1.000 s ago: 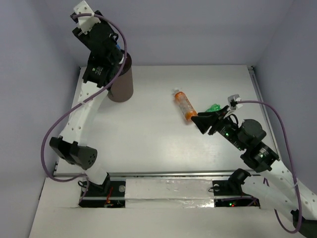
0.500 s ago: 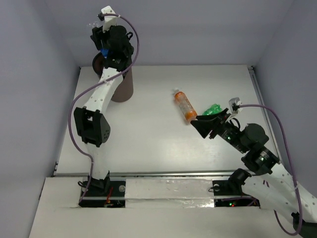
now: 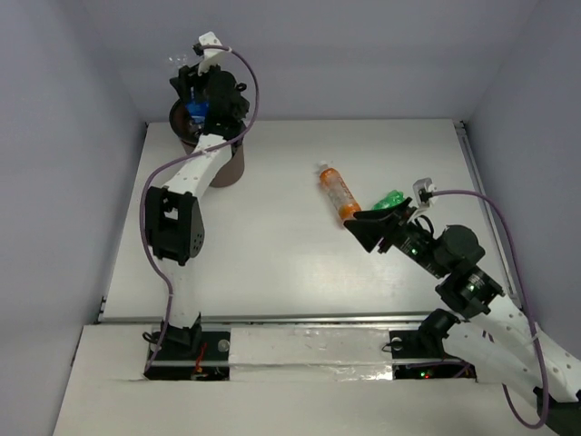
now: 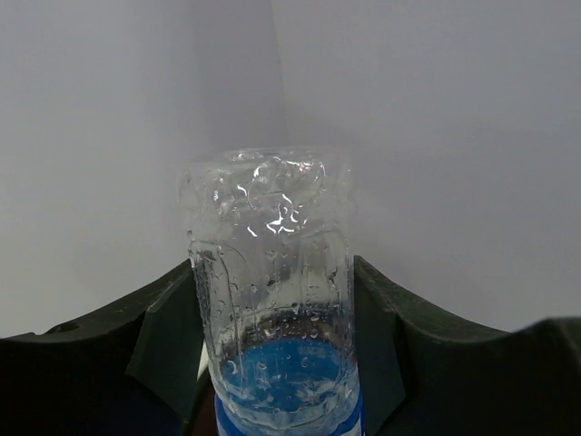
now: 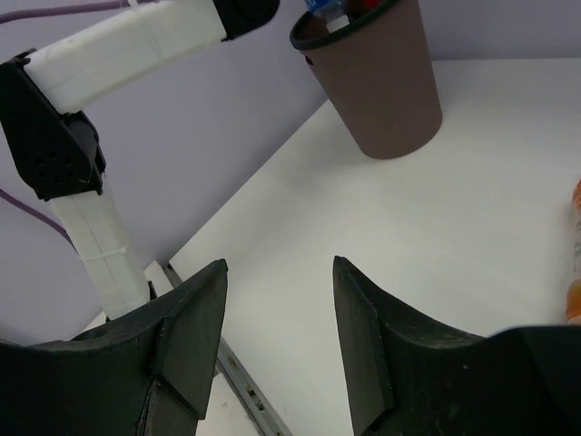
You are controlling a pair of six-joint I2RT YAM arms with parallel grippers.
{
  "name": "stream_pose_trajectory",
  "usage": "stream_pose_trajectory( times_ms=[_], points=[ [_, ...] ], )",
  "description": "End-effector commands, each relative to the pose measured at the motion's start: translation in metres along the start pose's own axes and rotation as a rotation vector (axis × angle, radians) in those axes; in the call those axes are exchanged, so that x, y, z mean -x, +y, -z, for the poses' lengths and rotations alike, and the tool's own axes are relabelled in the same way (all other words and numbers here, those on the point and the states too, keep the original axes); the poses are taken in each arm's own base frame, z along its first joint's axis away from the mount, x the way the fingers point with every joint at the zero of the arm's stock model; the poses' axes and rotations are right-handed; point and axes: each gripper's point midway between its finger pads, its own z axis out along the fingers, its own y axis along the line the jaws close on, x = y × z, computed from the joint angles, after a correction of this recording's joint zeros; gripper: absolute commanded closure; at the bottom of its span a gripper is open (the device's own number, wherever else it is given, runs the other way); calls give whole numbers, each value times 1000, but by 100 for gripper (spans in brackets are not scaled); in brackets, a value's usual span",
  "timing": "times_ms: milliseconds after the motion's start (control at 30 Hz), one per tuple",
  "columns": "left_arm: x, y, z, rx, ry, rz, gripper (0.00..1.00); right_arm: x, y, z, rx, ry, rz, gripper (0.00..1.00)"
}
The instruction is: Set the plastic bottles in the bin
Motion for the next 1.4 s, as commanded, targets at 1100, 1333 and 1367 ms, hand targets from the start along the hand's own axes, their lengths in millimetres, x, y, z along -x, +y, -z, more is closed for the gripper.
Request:
stream_pose_trajectory(
  times_ms=[1100, 1333, 1367],
  points=[
    [54, 106, 33, -347, 318, 520, 79, -17, -211, -146, -693, 483, 169, 11],
    [-25, 97, -5, -440, 569, 577, 65, -47, -267, -146, -753, 595, 141, 10],
    [-39, 90, -7, -440, 601, 572, 59, -48, -267, -149, -741, 610, 141, 10]
  ],
)
